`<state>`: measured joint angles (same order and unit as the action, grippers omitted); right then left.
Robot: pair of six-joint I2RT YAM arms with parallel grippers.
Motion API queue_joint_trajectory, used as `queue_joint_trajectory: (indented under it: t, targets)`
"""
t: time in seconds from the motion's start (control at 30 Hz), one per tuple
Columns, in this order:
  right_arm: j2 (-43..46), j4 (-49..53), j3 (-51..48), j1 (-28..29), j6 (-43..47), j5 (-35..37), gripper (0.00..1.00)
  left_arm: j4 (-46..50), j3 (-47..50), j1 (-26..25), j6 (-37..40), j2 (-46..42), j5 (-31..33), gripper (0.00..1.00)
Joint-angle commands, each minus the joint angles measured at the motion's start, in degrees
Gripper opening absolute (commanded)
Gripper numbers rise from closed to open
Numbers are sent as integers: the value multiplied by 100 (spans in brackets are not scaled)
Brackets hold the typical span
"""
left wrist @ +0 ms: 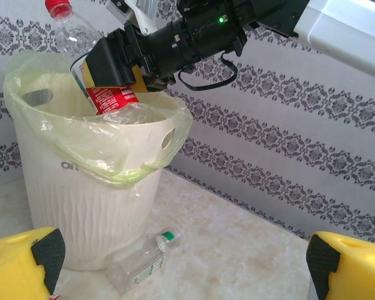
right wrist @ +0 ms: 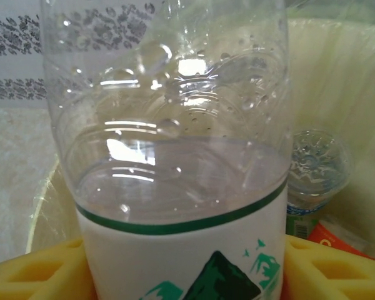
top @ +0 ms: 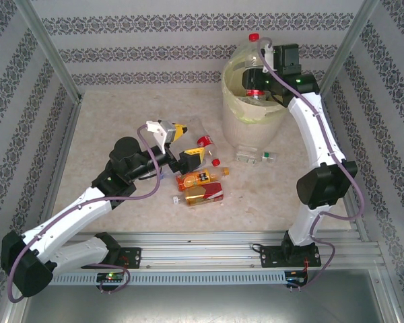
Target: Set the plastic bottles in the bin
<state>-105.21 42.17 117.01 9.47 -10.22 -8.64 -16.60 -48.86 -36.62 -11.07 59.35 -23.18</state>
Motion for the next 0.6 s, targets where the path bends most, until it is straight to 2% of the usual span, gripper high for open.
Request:
queue_joint_trajectory:
  t: [0.0,0.23,0.43,0.57]
  targets:
    - [-18,59,-81,-42,23,-214,71,114,-89,50,193,-3,86,100]
    - [40,180,157,-77,-44,-347,87,157,-101,50,198,15,127,100]
    - [374,198,162,-86,-43,-471,88,360,-170,44,439,46,116,100]
    - [903,-112,-452,-82,-83,-833,88,638,-229,50,714,73,240,100]
